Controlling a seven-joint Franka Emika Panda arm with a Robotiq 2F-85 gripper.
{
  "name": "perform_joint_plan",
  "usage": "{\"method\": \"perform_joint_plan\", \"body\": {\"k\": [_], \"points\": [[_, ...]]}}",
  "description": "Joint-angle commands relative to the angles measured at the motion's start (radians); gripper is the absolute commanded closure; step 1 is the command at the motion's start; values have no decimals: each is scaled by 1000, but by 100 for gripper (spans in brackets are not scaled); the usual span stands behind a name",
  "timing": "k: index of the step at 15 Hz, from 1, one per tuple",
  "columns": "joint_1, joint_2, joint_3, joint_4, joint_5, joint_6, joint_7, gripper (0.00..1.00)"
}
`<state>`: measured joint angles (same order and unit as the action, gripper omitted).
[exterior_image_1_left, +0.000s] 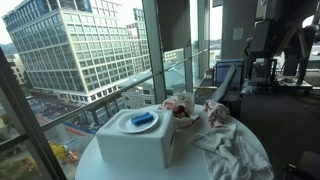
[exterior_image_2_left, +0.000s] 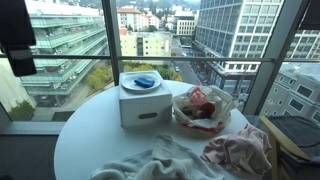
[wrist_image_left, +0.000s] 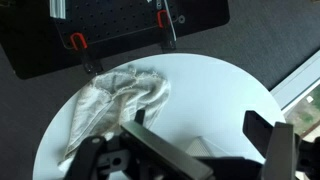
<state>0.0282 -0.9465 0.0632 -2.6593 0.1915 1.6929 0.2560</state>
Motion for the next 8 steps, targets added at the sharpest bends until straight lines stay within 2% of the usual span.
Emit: {"method": "perform_joint_plan", "body": {"k": [1, 8], "points": [[-18, 0, 13, 5, 10, -5, -12, 0], [-21, 8, 18, -8, 11, 17, -8, 0]]}}
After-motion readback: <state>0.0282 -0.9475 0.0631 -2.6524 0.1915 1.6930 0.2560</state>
